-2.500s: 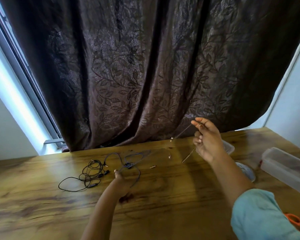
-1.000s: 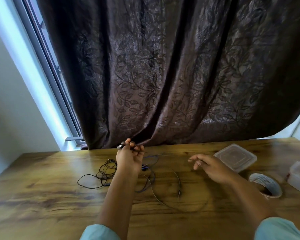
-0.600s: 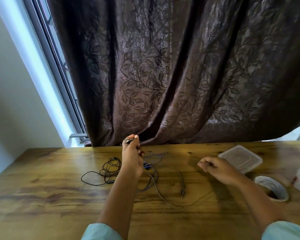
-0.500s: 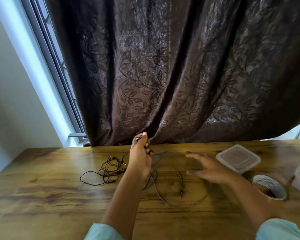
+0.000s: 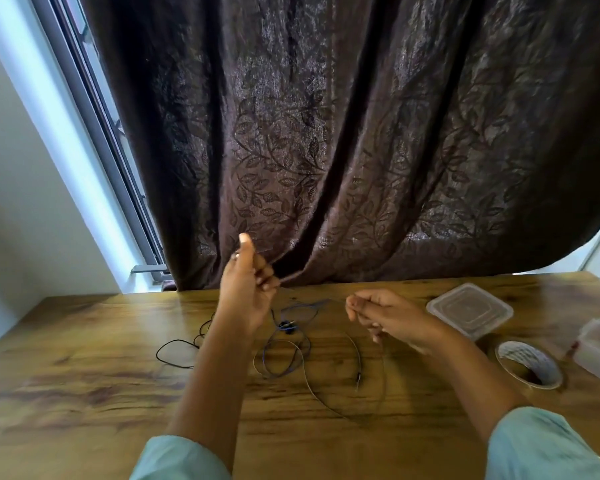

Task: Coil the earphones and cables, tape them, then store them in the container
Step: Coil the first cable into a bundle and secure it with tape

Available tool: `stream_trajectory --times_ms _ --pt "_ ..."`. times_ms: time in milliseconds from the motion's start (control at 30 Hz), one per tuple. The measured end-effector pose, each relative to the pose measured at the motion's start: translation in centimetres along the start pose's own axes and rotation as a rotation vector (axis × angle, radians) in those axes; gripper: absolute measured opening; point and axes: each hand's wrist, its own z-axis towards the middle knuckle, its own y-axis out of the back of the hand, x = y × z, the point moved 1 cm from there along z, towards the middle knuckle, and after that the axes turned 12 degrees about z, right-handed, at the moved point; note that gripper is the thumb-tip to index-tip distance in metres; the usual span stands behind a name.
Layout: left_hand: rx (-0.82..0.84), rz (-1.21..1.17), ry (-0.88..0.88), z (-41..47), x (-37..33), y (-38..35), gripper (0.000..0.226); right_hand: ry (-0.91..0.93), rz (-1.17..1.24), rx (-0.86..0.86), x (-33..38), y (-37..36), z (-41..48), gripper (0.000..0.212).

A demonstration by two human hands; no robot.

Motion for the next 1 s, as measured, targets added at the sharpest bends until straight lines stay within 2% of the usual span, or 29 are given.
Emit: stream_trajectory --times_ms 200,267,367,533,600,667,767,900,1000 --pt "-0.17 0.118 -0.013 0.8 -1.1 5.9 0.035 -0.116 0.015 -0.1 -1.8 3.3 -1.8 0.028" --pt "-0.225 0.269 -0.003 0.6 -1.2 7.0 0.031 -0.124 0.016 -0.116 -2.0 3.6 -2.0 0.028" --pt "-0.254 0.633 0.039 -0.1 -1.2 6.7 0.033 -0.109 -0.044 -0.149 -1.8 3.4 -1.7 0.028" --pt "0.112 1.076 0.085 -2.4 0.1 0.0 0.053 0.025 -0.206 -0.125 0.4 1.0 -0.8 0.026" --pt "0.289 1.118 0.109 -3.4 1.5 -2.6 0.049 0.131 -0.338 -0.096 1.6 -0.2 -0.2 0.024" --pt "0.409 1.053 0.208 -3.9 3.0 -3.9 0.043 0.219 -0.494 -0.098 2.0 -0.8 0.5 0.025" --pt "0.464 0.988 0.277 -4.1 3.5 -4.1 0.04 0.275 -0.614 -0.136 2.1 -0.5 0.7 0.021" --pt "0.576 1.02 0.198 -4.0 3.0 -3.4 0.042 0.297 -0.575 -0.175 2.4 0.2 0.1 0.024" --pt "0.495 0.984 0.142 -3.6 2.9 -2.3 0.039 0.264 -0.481 -0.156 1.8 0.8 -0.2 0.028"
